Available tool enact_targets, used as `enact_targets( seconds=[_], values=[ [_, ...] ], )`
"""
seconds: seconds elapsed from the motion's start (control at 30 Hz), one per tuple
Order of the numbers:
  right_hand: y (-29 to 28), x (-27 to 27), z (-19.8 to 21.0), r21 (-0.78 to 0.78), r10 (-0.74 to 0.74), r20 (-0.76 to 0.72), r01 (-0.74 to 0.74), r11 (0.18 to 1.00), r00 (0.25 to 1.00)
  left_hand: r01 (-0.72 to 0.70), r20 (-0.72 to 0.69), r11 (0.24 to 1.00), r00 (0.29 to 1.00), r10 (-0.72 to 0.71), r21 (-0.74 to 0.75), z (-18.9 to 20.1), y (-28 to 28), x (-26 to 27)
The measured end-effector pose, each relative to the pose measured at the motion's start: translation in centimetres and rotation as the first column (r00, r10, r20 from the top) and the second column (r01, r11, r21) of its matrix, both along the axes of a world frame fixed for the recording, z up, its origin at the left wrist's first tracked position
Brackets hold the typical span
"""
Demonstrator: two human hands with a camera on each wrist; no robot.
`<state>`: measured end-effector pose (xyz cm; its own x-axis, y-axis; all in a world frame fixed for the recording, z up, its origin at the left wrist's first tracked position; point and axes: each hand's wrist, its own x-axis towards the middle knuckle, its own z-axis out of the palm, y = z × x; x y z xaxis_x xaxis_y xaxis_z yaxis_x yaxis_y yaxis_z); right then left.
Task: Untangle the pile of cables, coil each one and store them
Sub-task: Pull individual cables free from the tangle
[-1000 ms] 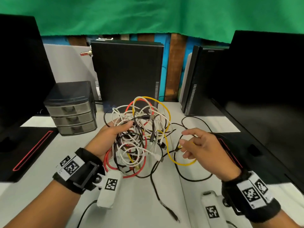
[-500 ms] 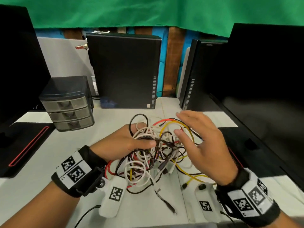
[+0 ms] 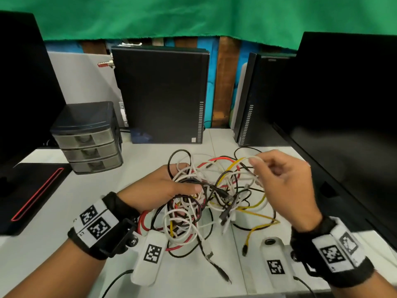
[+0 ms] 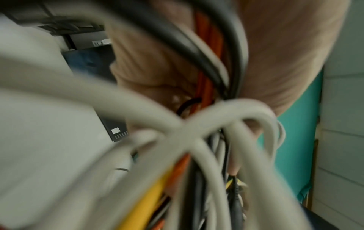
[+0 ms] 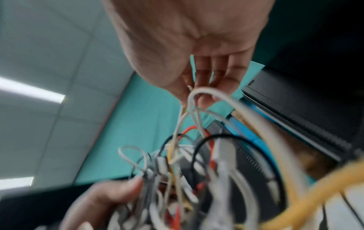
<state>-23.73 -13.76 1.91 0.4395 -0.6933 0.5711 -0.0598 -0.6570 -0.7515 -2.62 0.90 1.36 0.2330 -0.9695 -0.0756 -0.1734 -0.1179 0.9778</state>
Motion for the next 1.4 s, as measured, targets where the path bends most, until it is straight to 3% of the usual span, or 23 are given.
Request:
enact_targets(
  seconds=[0.07, 0.13, 0.2, 0.33, 0.53, 0.7, 0.83, 1.03, 1.17, 1.23, 1.33, 1.4],
  values=[
    [-0.1, -0.2, 0.9, 0.285, 0.094, 0.031, -0.099, 0.954, 0.995, -0.006, 0.014, 1.000, 1.000, 0.006, -0.010, 0.1, 0.1, 0.2],
    [0.2, -0.5, 1.7, 0.435, 0.219, -0.040, -0.180, 0.882, 0.975, 0.014, 0.056, 1.000, 0.998, -0.013, -0.005, 0.1, 0.1, 0.1],
    [1.0, -0.5, 1.9, 0.408, 0.296, -0.186, -0.200, 0.891, 0.937, 0.035, 0.110, 0.999, 0.993, -0.035, -0.006, 0.2, 0.1, -0.5],
    [1.9, -0.1, 0.8, 0.265, 0.307, -0.407, -0.211, 0.941, 0.860, 0.117, 0.300, 0.993, 0.947, -0.116, 0.014, 0.0, -0.1, -1.8],
    [1.9, -0.3, 0.1, 0.080, 0.183, -0.664, -0.174, 0.981, 0.725, 0.053, 0.311, 0.998, 0.948, -0.060, 0.032, -0.3, -0.2, -1.6],
    [1.3, -0.4, 0.4, -0.063, 0.087, -0.447, -0.128, 0.990, 0.890, -0.045, 0.240, 0.997, 0.970, 0.027, 0.069, -0.2, -0.3, -0.5],
    [1.1, -0.3, 1.0, 0.098, 0.174, -0.242, -0.155, 0.983, 0.955, -0.095, 0.199, 0.988, 0.978, 0.071, 0.118, -0.2, -0.4, 0.7],
    [-0.5, -1.1, 2.0, 0.336, 0.166, 0.055, -0.175, 0.926, 0.985, -0.187, 0.222, 0.974, 0.963, 0.156, 0.130, 0.0, 0.1, 2.3],
    [-1.8, -1.8, 2.5, 0.469, 0.227, 0.313, -0.358, 0.808, 0.922, -0.251, 0.228, 0.958, 0.950, 0.215, 0.141, 0.8, 0.8, 3.4],
    [-2.0, -1.9, 2.3, 0.464, 0.275, 0.287, -0.384, 0.799, 0.918, -0.280, 0.224, 0.950, 0.943, 0.246, 0.135, 1.1, 1.0, 3.7],
    [-1.6, -1.9, 1.9, 0.362, 0.328, -0.045, -0.290, 0.886, 0.944, -0.312, 0.223, 0.944, 0.933, 0.283, 0.108, 1.2, 1.0, 3.5],
    [-0.5, -1.3, 1.6, 0.340, 0.369, -0.218, -0.284, 0.897, 0.903, -0.321, 0.227, 0.943, 0.928, 0.294, 0.091, 0.9, 0.7, 2.9]
  ],
)
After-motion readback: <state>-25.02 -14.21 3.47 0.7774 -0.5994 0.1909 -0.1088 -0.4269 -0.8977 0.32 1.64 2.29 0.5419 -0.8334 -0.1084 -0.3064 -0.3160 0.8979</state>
